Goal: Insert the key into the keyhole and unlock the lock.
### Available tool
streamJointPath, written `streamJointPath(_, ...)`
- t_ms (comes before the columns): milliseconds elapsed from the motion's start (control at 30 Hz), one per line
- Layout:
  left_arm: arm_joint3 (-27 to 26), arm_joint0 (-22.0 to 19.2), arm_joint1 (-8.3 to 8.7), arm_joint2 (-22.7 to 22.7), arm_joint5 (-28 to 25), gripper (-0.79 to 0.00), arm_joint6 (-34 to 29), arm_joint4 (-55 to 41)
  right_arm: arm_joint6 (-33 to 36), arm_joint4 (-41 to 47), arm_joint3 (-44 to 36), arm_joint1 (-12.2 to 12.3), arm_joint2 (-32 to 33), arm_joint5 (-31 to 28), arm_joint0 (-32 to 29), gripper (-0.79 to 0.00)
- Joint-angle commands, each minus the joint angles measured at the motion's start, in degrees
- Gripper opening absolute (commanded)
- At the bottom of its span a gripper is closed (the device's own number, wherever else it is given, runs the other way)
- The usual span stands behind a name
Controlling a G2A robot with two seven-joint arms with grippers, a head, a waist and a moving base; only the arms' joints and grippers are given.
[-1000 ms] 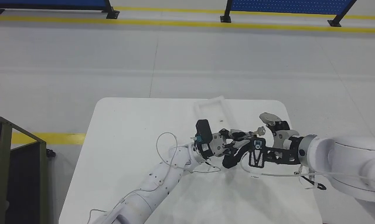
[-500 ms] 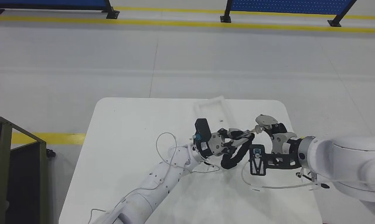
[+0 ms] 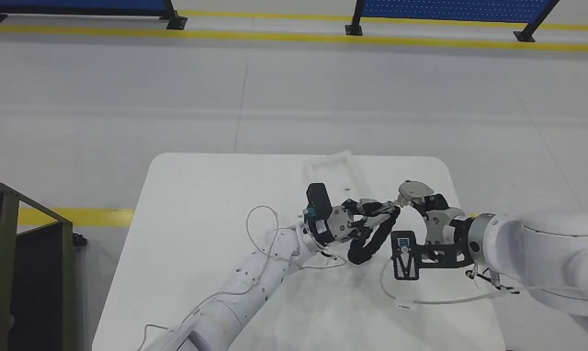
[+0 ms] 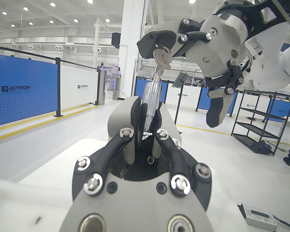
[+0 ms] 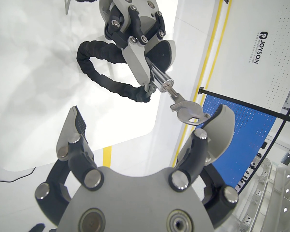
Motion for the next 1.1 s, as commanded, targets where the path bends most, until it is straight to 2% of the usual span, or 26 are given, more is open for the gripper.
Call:
streamJointPath(0, 0.11, -0.26, -0.08, 0.1, 0.06, -0.785, 0.06, 0.33, 0.04, -0.62, 0.0, 0.12, -0.69, 0.03, 0.17, 0.0)
streamJointPath(400, 1.05, -1.42, -0.65, 0.8, 0.49, -0.785, 1.41, 1.95, 1.8, 0.62, 0.0, 1.14, -3.24, 1.8, 1.18, 0.0)
streamJointPath(633, 1.49, -1.72, -0.48, 0.73, 0.18, -0.785, 2.42, 2.96, 1.0, 3.54, 0.0, 1.41, -0.41, 1.56, 2.79, 0.0)
streamJointPath(833, -0.08, -1.39, 0.55, 0.48, -2.46, -0.785, 1.67, 4.93, -6.44, 0.19, 0.0, 1.48, 3.62, -6.07, 3.39, 0.0)
streamJointPath(967, -2.07, -0.68, 1.77, -0.53, -3.93, -0.785, 0.55, 5.87, -9.99, -3.32, 0.0, 2.05, 3.21, -6.6, 1.64, 0.0)
streamJointPath(1067, -4.18, 0.0, 2.77, -1.53, -4.44, -0.785, -0.96, 6.6, -9.99, -3.32, 0.0, 2.05, 3.21, -6.6, 1.64, 0.0)
